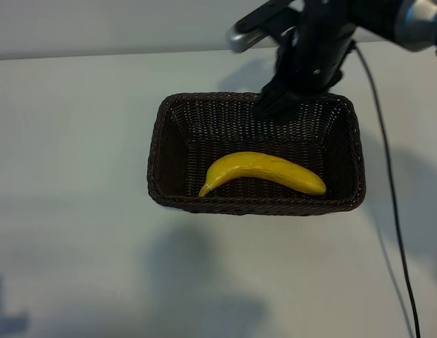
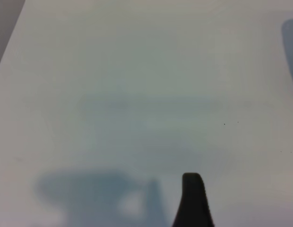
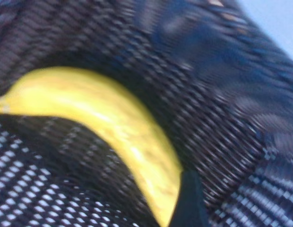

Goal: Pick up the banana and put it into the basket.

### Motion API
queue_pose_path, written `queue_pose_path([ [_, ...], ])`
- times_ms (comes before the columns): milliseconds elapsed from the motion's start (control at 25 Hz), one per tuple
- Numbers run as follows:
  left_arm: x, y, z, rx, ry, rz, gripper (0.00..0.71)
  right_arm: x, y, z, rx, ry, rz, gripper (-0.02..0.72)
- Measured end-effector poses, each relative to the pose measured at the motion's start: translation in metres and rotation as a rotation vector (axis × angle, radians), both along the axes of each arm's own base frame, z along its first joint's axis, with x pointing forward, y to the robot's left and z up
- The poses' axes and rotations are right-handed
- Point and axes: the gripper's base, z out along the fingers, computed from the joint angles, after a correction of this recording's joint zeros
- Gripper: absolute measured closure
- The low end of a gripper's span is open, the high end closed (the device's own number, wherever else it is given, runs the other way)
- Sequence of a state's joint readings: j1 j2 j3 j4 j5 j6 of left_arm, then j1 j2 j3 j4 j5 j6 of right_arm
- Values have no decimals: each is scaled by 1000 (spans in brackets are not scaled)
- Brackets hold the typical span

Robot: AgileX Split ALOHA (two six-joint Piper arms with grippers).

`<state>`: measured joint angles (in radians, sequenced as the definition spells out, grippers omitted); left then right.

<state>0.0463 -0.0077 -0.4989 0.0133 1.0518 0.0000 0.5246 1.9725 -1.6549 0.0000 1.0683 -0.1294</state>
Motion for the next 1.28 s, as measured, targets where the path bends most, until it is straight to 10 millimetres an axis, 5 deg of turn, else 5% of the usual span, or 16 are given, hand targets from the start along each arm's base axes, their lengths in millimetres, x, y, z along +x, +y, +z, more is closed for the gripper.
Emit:
queue_pose_path([
  [520,0,0,0,0,0,0,150,35,-83,16,9,42,-278,136],
  [1000,0,0,0,0,0,0,150,52,-208,15,21,81,-657,136],
  [1280,0,0,0,0,0,0,150,51,-221,15,11,87,-684,136],
])
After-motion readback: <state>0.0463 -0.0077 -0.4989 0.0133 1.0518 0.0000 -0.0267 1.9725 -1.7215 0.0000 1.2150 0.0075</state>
